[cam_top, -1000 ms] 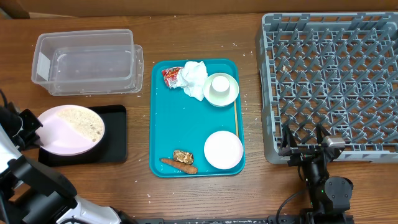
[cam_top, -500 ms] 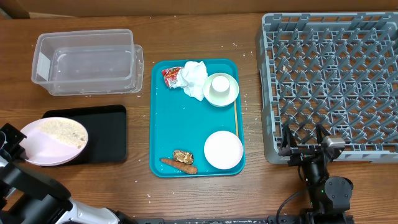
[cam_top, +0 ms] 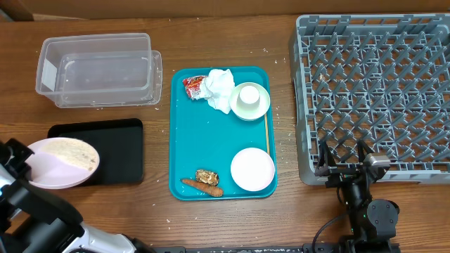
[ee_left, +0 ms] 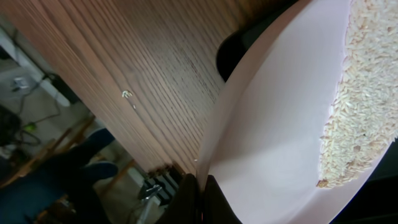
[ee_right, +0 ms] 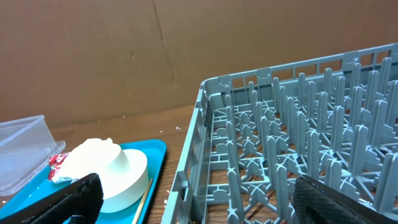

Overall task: Sort waste into correct bins and load items into the dishwasher
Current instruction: 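Tilt the plate with the left gripper to dump rice onto black tray, then hold the plate tilted upright with the left gripper to empty it, then carry the empty plate back and set it on the teal tray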

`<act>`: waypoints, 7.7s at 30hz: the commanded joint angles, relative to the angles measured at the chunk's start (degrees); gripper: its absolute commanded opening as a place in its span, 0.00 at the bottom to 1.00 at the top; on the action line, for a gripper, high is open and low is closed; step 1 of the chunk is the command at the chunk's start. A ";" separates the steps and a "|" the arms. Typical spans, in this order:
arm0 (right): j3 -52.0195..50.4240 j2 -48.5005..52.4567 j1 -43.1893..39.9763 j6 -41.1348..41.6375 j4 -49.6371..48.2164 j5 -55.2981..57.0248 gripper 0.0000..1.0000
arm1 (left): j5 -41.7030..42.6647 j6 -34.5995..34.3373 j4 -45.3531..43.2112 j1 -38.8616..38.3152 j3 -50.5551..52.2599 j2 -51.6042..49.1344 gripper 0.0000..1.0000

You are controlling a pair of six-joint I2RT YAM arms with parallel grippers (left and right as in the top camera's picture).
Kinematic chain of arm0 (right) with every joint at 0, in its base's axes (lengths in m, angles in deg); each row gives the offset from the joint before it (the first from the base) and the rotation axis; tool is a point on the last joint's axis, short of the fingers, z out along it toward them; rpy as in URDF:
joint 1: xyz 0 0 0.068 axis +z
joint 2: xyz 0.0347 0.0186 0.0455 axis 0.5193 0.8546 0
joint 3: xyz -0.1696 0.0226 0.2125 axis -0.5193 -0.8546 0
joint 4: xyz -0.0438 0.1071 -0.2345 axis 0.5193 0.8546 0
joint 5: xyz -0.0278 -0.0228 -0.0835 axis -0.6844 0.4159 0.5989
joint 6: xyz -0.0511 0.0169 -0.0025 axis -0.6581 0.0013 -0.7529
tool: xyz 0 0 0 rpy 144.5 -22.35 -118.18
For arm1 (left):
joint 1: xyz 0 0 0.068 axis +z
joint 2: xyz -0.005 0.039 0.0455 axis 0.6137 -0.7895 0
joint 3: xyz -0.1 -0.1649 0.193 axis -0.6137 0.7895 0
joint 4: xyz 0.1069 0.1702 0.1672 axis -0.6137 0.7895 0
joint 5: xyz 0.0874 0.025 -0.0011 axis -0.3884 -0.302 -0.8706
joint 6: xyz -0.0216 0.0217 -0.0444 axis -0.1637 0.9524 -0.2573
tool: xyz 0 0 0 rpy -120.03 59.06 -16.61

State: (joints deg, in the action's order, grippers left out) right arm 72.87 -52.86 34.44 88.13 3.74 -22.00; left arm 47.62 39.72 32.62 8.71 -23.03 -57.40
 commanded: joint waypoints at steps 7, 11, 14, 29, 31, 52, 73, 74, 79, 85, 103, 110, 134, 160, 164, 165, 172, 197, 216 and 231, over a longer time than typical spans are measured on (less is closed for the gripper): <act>-0.59 -0.57 0.37 -0.44 -0.39 0.50 1.00 | -9.25 -5.49 0.33 -6.43 0.15 1.51 0.04; -0.59 -0.57 0.37 -0.44 -0.39 0.50 1.00 | -10.40 -6.78 1.22 -6.45 0.13 1.51 0.04; -0.59 -0.57 0.37 -0.42 -0.37 0.50 1.00 | -10.73 -7.37 1.79 -6.47 0.13 1.51 0.04; -0.59 -0.57 0.37 -0.44 -0.37 0.50 1.00 | -16.37 -11.85 2.91 -7.63 0.09 1.53 0.04; -0.59 -0.57 0.37 -0.44 -0.37 0.50 1.00 | -18.08 -12.59 2.91 -8.61 0.09 1.53 0.04; -0.59 -0.57 0.37 -0.44 -0.39 0.50 1.00 | -25.81 -15.56 2.99 -17.38 0.09 1.53 0.04; -0.59 -0.57 0.37 -0.44 -0.39 0.50 1.00 | -36.09 -17.46 4.37 -23.67 0.09 1.53 0.04; -0.59 -0.57 0.37 -0.44 -0.39 0.50 1.00 | -36.09 -17.46 4.42 -23.74 0.09 1.53 0.04; -0.59 -0.57 0.37 -0.42 -0.37 0.50 1.00 | -37.24 -17.46 4.85 -24.35 0.09 1.53 0.04; -0.59 -0.57 0.37 -0.44 -0.37 0.50 1.00 | -41.00 -17.46 4.81 -26.10 0.09 1.53 0.04; -0.59 -0.57 0.37 -0.42 -0.39 0.50 1.00 | -46.75 -11.87 1.14 -31.08 0.09 1.53 0.04; -0.59 -0.57 0.37 -0.44 -0.39 0.50 1.00 | -51.19 -11.93 0.74 -33.99 0.09 1.53 0.04; -0.59 -0.57 0.37 -0.44 -0.37 0.50 1.00 | -63.12 -14.08 4.39 -40.63 0.09 1.53 0.04; -0.59 -0.57 0.37 -0.44 -0.37 0.50 1.00 | -63.08 -11.72 -1.18 -45.86 0.09 1.70 0.04; -0.59 -0.57 0.37 -0.44 -0.37 0.50 1.00 | -61.99 -19.21 -1.29 -45.86 0.09 1.92 0.04; -0.59 -0.57 0.37 -0.44 -0.39 0.50 1.00 | -61.64 -20.74 -1.86 -45.83 0.09 1.92 0.04; -0.59 -0.57 0.37 -0.44 -0.39 0.50 1.00 | -61.11 -22.56 0.17 -45.86 0.09 2.14 0.04; -0.59 -0.57 0.37 -0.44 -0.39 0.50 1.00 | 13.86 22.53 -19.69 -45.83 -6.80 13.05 0.04; -0.59 -0.57 0.37 -0.44 -0.37 0.50 1.00 | 27.52 21.11 -14.43 -45.86 -5.99 -0.87 0.04; -0.59 -0.57 0.37 -0.44 -0.39 0.50 1.00 | 22.91 17.68 -4.79 -46.45 -5.84 -13.77 0.04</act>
State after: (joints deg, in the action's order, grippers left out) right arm 72.87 -52.86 34.42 88.11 3.74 -22.00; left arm 71.90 59.17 27.07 -37.15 -28.93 -69.03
